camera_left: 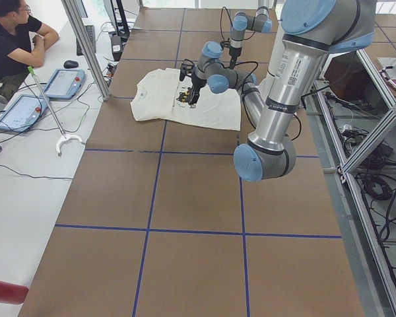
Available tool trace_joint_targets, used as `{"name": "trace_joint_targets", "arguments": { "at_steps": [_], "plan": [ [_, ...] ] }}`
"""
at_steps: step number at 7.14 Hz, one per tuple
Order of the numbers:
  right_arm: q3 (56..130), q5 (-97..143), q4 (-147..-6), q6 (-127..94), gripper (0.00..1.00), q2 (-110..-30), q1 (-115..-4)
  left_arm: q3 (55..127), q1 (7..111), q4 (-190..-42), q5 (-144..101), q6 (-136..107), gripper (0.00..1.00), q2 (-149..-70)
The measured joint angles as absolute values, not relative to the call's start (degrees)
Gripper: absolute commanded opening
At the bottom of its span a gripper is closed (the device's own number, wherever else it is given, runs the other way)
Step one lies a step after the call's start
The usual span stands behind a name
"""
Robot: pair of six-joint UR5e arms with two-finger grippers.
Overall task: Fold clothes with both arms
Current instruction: 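Release the sleeve and move both grippers to the shirt's side edges, then move both grippers down to the hem corners nearest the robot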
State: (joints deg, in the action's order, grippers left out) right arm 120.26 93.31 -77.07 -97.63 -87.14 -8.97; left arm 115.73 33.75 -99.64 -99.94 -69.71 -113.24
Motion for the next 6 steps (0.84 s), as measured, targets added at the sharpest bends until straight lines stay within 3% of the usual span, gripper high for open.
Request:
{"name": "trace_joint_targets", "arguments": {
  "at_steps": [2, 6],
  "plan": [
    [119.9, 92.2, -76.6, -99.2, 0.87, -87.2, -6.6, 115.8, 33.7, -99.7, -99.9, -69.8, 1.0, -113.3],
    [119.2, 92.2, -76.6, -99.3, 0.82, -86.4, -6.5, 115.8, 33.6, -99.7, -99.8, -69.8, 1.0, -113.4]
  ]
}}
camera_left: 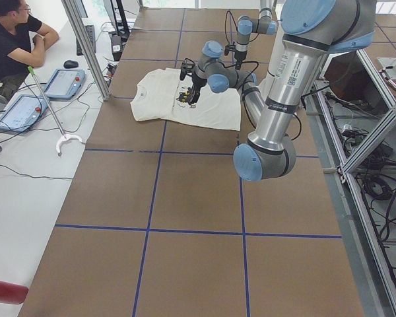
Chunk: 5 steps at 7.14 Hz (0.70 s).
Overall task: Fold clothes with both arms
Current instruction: 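Move both grippers down to the hem corners nearest the robot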
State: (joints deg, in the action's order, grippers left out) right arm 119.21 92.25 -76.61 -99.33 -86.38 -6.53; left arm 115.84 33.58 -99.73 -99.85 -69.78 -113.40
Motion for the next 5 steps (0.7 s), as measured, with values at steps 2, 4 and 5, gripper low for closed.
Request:
{"name": "trace_joint_targets", "arguments": {
  "at_steps": [2, 4, 5],
  "plan": [
    [118.7, 92.3, -76.6, -99.3, 0.73, -86.4, -7.2, 115.8, 33.6, -99.8, -99.8, -69.8, 1.0, -113.5],
    [118.5, 92.5, -76.7, -99.2, 0.45, -86.4, -7.7, 115.8, 33.5, -99.8, -99.8, -69.8, 1.0, -113.5],
    [118.5, 92.6, -76.8, -99.2, 0.38, -86.4, -7.8, 115.8, 33.5, -99.8, -99.8, -69.8, 1.0, -113.5]
  ]
}}
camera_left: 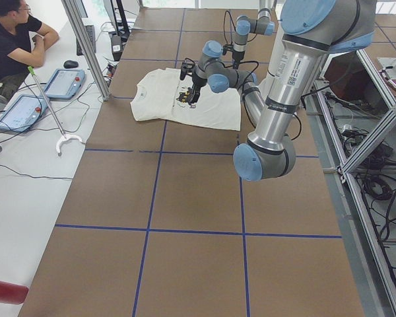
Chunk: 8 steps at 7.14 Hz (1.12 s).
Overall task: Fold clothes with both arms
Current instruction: 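Move both grippers down to the hem corners nearest the robot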
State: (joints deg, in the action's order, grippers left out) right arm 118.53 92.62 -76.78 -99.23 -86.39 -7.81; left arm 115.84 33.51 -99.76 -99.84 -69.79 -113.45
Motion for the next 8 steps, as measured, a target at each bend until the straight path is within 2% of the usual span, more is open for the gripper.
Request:
{"name": "trace_joint_targets", "arguments": {
  "at_steps": [3, 4, 8],
  "plan": [
    [118.5, 92.8, -76.8, -99.2, 0.06, -86.3, -7.8, 115.8, 33.6, -99.8, -99.8, -69.8, 1.0, -113.3],
    [118.6, 92.8, -76.8, -99.2, 0.0, -86.3, -7.8, 115.8, 33.5, -99.8, -99.8, -69.8, 1.0, -113.2],
    [120.6, 92.3, -76.7, -99.5, 0.0, -86.4, -8.3, 115.4, 31.7, -100.2, -101.1, -74.7, 0.99, -111.1]
  ]
}}
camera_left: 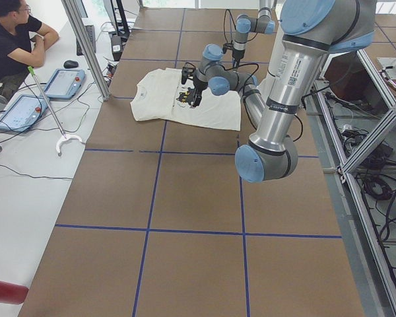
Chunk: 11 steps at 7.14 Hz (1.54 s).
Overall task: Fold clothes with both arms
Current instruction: 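Move both grippers down to the hem corners nearest the robot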
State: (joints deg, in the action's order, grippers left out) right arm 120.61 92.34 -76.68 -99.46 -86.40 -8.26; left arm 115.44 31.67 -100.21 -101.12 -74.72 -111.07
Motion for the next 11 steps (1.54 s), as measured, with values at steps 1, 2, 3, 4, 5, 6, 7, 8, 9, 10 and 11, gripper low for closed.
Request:
{"name": "trace_joint_targets", "arguments": {
  "at_steps": [1, 2, 3, 4, 5, 6, 7, 8, 9, 10, 11],
  "plan": [
    [121.9, 92.6, -76.7, -99.4, 0.0, -86.8, -9.0, 115.6, 28.0, -101.0, -101.2, -81.4, 0.97, -109.4],
    [122.7, 92.7, -76.6, -99.4, 0.0, -87.2, -9.8, 115.8, 23.5, -101.4, -100.0, -87.7, 0.94, -108.5],
    [123.1, 92.8, -76.6, -99.4, 0.0, -87.5, -10.3, 115.8, 19.2, -101.5, -97.9, -92.9, 0.94, -107.9],
    [123.2, 92.8, -76.6, -99.2, 0.0, -87.6, -10.6, 115.9, 16.0, -101.5, -96.2, -96.4, 0.93, -106.7],
    [123.3, 93.1, -76.6, -99.0, 0.0, -87.5, -10.6, 115.9, 14.4, -101.4, -94.8, -98.0, 0.92, -105.1],
    [123.3, 93.2, -76.6, -98.9, 0.0, -87.3, -10.6, 115.9, 13.8, -101.4, -94.0, -98.5, 0.91, -103.6],
    [123.3, 93.3, -76.6, -98.9, 0.0, -87.0, -10.7, 115.9, 13.5, -101.4, -93.6, -98.7, 0.91, -102.5],
    [123.4, 93.3, -76.6, -98.9, 0.0, -86.9, -10.7, 115.9, 12.9, -101.4, -93.4, -98.8, 0.9, -101.6],
    [123.4, 93.3, -76.6, -98.9, 0.0, -86.9, -10.8, 115.8, 12.3, -101.4, -93.3, -99.0, 0.89, -101.2],
    [123.4, 93.3, -76.6, -98.9, 0.0, -86.9, -10.8, 115.6, 11.7, -101.4, -93.3, -99.0, 0.87, -100.9],
    [123.4, 93.4, -76.6, -98.9, 0.0, -86.9, -10.9, 115.5, 11.4, -101.4, -93.3, -99.0, 0.86, -100.7]
  ]
}}
